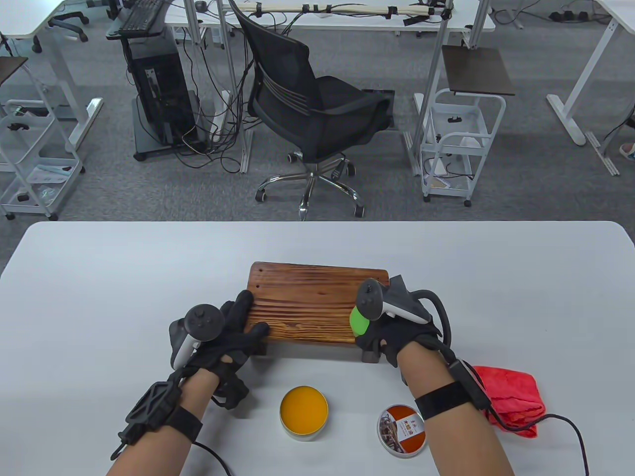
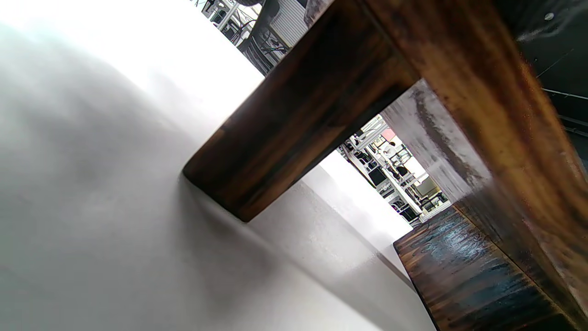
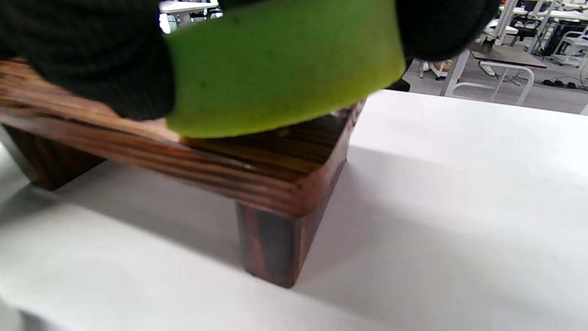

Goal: Dip and apply wood wax on stool

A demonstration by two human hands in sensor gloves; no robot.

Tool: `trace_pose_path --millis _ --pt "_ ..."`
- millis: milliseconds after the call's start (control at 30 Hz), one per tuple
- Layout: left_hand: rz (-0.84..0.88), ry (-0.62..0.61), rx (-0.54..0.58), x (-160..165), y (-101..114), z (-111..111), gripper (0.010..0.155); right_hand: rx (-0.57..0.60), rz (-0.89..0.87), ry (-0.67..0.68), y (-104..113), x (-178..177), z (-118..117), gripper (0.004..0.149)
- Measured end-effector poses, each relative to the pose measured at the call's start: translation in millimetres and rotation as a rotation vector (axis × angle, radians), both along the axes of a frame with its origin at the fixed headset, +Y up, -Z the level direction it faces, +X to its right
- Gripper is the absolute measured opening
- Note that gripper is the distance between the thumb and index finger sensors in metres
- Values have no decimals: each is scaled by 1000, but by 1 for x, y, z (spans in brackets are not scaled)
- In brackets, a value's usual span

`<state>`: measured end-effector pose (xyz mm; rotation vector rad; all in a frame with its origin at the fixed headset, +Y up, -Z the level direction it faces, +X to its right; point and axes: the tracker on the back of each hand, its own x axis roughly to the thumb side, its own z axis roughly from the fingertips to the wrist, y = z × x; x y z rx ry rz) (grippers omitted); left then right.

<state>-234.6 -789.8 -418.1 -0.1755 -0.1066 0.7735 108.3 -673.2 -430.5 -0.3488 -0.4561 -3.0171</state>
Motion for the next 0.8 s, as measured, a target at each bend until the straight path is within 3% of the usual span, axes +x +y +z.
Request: trace_pose_path --millis 233,400,533,800 --pt "-1 0 0 0 0 0 99 -3 -32 60 -5 -28 -5 90" --pt "2 0 1 0 -1 0 99 -24 -41 86 -2 -23 5 90" --pt "2 1 1 0 -1 0 98 -20 -39 41 -2 -19 -2 90" --pt "2 1 3 0 -1 0 98 -12 -47 101 -5 -46 -4 90"
